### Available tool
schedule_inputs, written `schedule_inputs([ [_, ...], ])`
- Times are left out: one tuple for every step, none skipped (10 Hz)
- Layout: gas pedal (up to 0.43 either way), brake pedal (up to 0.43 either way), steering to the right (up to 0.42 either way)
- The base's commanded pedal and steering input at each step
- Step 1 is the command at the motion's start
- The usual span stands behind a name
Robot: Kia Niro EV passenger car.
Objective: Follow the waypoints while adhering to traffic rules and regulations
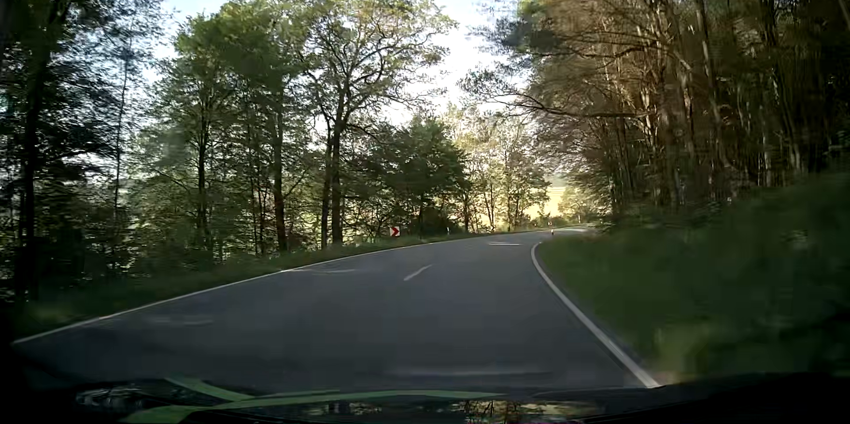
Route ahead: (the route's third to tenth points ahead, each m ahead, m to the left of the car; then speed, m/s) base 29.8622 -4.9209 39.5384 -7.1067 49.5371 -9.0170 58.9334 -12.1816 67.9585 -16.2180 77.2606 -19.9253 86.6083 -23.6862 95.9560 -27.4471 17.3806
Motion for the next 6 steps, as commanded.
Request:
schedule_inputs([
  [0.098, 0.000, 0.028],
  [0.098, 0.000, 0.029],
  [0.098, 0.000, 0.029],
  [0.098, 0.000, 0.031],
  [0.098, 0.000, 0.032],
  [0.098, 0.000, 0.032],
])
